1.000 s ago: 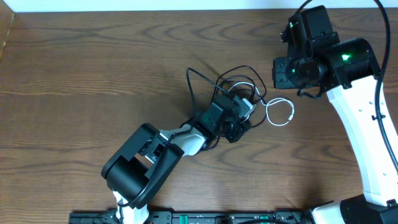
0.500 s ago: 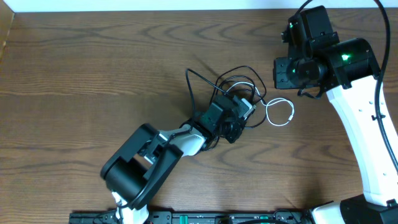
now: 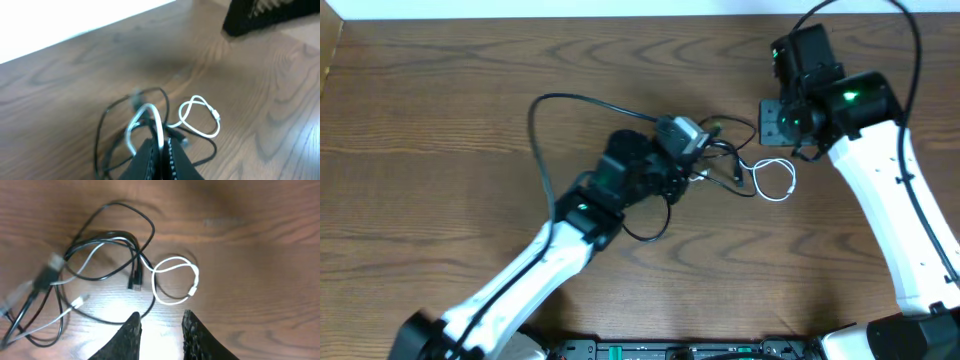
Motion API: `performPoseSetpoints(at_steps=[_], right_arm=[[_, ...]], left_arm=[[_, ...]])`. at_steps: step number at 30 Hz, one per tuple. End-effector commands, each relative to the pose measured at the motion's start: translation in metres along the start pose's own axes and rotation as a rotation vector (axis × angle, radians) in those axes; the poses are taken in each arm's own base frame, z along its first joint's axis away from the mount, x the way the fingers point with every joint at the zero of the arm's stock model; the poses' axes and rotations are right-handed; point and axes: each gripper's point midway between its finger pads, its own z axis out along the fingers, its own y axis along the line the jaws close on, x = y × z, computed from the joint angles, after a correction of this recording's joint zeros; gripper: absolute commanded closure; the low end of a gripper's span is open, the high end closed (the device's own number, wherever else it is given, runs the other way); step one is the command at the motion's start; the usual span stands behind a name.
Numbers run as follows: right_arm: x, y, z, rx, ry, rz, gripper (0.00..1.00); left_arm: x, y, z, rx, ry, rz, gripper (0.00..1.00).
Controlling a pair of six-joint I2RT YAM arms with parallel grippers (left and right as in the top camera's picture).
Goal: Untangle cables
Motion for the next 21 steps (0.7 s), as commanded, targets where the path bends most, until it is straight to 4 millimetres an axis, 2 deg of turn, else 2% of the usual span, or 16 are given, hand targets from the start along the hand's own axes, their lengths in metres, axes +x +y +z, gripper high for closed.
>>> performPoseSetpoints(at_steps=[1, 5, 8, 16, 18, 21], right_arm=[[0.013, 0.007, 0.018, -0.044, 0.042, 0.015, 0.75], [0.024, 0.022, 0.035, -0.12, 0.071, 0.015, 0.75], [0.032, 0.033, 0.041, -0.184, 0.101, 0.012, 0.74], [0.05, 0.083, 0.052, -0.481, 0.141, -0.049, 0.71], [0.054, 0.094, 0.054, -0.559, 0.135, -0.088, 0.65], [0.063, 0.095, 0.063, -0.572, 0.144, -0.105, 0.58]], left_arm=[[-0.015, 0.007, -0.02, -0.035, -0.034, 0.026, 0.92], [-0.029, 0.011, -0.038, -0.058, -0.073, 0.033, 0.92], [-0.038, 0.014, -0.048, -0.072, -0.105, 0.038, 0.92], [-0.045, 0.014, -0.055, -0.08, -0.128, 0.044, 0.92], [-0.045, 0.014, -0.055, -0.08, -0.128, 0.043, 0.92], [-0.046, 0.014, -0.055, -0.08, -0.131, 0.045, 0.92]])
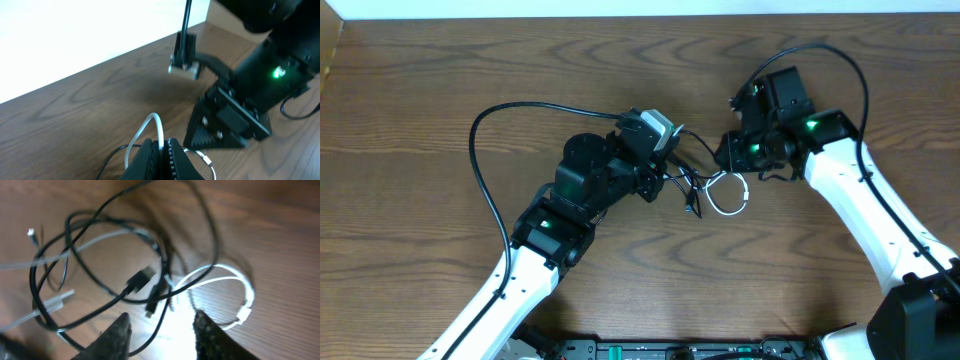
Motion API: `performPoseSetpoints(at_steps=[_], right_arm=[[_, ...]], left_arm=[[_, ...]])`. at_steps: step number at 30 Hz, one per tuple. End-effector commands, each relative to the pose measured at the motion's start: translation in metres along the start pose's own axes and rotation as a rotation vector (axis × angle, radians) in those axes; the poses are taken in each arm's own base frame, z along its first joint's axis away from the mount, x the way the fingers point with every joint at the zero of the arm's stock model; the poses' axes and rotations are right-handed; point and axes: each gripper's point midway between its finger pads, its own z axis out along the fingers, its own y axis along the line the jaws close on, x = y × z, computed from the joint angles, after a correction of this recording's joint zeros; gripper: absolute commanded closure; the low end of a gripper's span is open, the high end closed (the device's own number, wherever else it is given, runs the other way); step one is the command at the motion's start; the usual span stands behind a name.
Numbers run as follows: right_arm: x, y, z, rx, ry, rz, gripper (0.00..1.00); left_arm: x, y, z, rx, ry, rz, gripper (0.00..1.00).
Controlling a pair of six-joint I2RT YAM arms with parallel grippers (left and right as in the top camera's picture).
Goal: Untangle cables
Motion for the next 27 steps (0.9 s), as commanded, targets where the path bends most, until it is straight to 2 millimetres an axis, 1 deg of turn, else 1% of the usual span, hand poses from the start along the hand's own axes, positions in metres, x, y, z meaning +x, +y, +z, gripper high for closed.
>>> performPoseSetpoints(at_steps=[1, 5, 11, 13, 16, 18, 23, 27], right_arm=[[0.015, 0.012, 0.008, -0.099, 0.043, -0.065, 0.55], [0.023, 0.011, 0.018, -0.105, 0.049, -0.126, 0.53], [0.02, 0.023, 0.023, -0.131, 0.02, -0.184, 0.34], [0.02, 0.03, 0.025, -0.139, 0.014, -0.204, 0.31], [0.019, 0.037, 0.03, -0.136, 0.006, -0.233, 0.29], [0.017, 0.036, 0.035, -0.111, -0.004, -0.247, 0.27], [0.011, 0.035, 0.055, -0.103, -0.009, -0.267, 0.26], [0.015, 0.045, 0.069, -0.169, 0.013, -0.292, 0.26]], left_arm=[[-0.009, 0.002, -0.005, -0.015, -0.026, 0.019, 0.92], [-0.016, 0.002, -0.005, -0.015, -0.042, 0.024, 0.92], [-0.025, 0.001, -0.008, -0.014, -0.062, 0.022, 0.92], [-0.028, 0.0, -0.011, -0.014, -0.072, 0.021, 0.92], [-0.035, -0.001, -0.016, -0.014, -0.091, 0.027, 0.92], [-0.039, -0.002, -0.02, -0.014, -0.104, 0.031, 0.92], [-0.051, -0.007, -0.034, -0.014, -0.144, 0.039, 0.92], [-0.057, -0.01, -0.043, -0.014, -0.162, 0.045, 0.92]])
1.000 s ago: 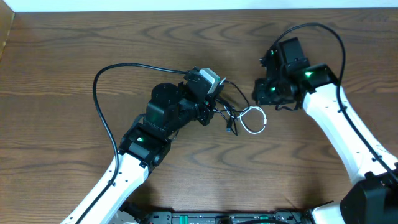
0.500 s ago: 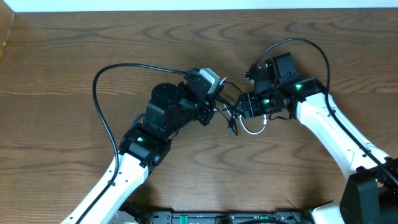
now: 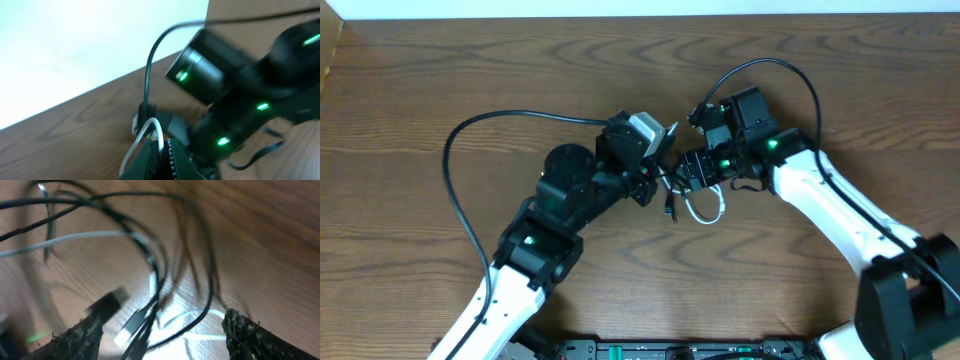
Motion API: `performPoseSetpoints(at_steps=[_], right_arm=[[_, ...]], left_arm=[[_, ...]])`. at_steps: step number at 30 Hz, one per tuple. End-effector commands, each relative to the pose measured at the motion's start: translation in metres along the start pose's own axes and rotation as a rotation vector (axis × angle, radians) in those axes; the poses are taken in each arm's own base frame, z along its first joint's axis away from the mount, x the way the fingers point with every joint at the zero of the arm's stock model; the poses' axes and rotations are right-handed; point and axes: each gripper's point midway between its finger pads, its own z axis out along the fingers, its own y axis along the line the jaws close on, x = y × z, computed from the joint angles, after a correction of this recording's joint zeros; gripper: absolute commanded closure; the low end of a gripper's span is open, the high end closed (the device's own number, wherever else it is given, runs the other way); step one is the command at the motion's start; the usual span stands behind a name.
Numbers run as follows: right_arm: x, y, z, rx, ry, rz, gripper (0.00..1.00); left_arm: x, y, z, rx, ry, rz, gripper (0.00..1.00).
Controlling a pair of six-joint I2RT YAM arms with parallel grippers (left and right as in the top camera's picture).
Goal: Untangle cables
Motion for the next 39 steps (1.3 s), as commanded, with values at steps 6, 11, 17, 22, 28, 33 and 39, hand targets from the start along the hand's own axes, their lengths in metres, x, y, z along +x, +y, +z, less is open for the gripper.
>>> performPoseSetpoints(at_steps=[6, 11, 17, 22, 28, 33, 39], right_arm=[[0.012, 0.025, 0.021, -0.115, 0.051, -0.05, 0.16], [0.017, 0.032, 0.022, -0.144, 0.068, -0.075, 0.14], [0.03, 0.029, 0.021, -0.126, 0.123, -0.037, 0.34], [0.039, 0.02, 0.022, -0.069, 0.157, -0.021, 0.99], [0.059, 0.018, 0.018, -0.058, 0.239, 0.018, 0.99], [0.07, 0.01, 0.015, -0.012, 0.281, 0.057, 0.39], [0.073, 0.007, 0.014, 0.01, 0.291, 0.099, 0.17]], left_arm=[[-0.023, 0.001, -0.012, -0.019, -0.049, 0.012, 0.92], [-0.02, 0.004, -0.012, -0.038, -0.035, 0.012, 0.92], [-0.021, 0.008, -0.013, -0.064, -0.04, 0.014, 0.92], [-0.024, 0.013, -0.014, -0.095, -0.051, 0.02, 0.92], [-0.024, 0.023, -0.015, -0.152, -0.05, 0.029, 0.92], [-0.024, 0.026, -0.015, -0.167, -0.049, 0.032, 0.92], [-0.024, 0.026, -0.015, -0.167, -0.049, 0.032, 0.92]])
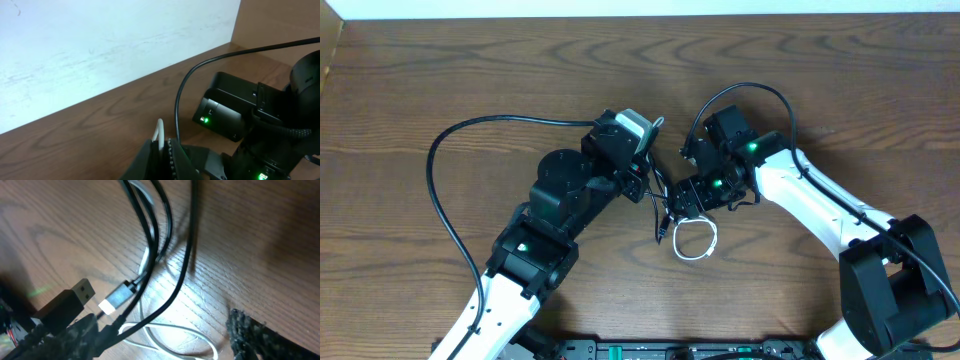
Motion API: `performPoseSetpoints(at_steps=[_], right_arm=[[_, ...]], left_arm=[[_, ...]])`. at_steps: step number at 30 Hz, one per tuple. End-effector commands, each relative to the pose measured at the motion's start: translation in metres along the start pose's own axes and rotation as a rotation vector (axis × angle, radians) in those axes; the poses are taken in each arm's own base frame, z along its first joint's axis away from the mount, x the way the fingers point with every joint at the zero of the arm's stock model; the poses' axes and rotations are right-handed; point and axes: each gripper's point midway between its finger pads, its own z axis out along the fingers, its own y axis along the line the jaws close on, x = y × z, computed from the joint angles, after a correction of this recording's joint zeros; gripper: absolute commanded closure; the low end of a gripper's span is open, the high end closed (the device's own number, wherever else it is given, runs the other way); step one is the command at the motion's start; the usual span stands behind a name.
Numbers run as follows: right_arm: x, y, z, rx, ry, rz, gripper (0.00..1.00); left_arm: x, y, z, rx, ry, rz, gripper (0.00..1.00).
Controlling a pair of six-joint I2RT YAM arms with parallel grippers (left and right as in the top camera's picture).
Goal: Untangle cables
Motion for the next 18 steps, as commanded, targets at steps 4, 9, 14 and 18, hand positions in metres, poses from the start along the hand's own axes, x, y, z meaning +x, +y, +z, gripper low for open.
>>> performPoseSetpoints(at_steps=[4, 9, 14, 18], right_arm=[[0.007, 0.001, 0.002, 0.01, 0.024, 0.137, 0.14], [0.01, 0.008, 0.005, 0.008, 0.036, 0.135, 0.14], [-0.001, -0.001, 0.004, 0.053, -0.012, 0.032, 0.12], [-0.017, -0.003, -0.003, 0.051, -0.08, -0.058, 0.06]], left_arm=[[-0.024, 0.003, -0.007, -0.019, -0.059, 0.018, 0.92], [-0.024, 0.004, -0.007, -0.02, -0.059, 0.026, 0.92], [-0.02, 0.01, -0.007, -0.057, -0.043, 0.023, 0.92], [-0.017, 0.013, -0.007, -0.07, -0.031, 0.023, 0.92]])
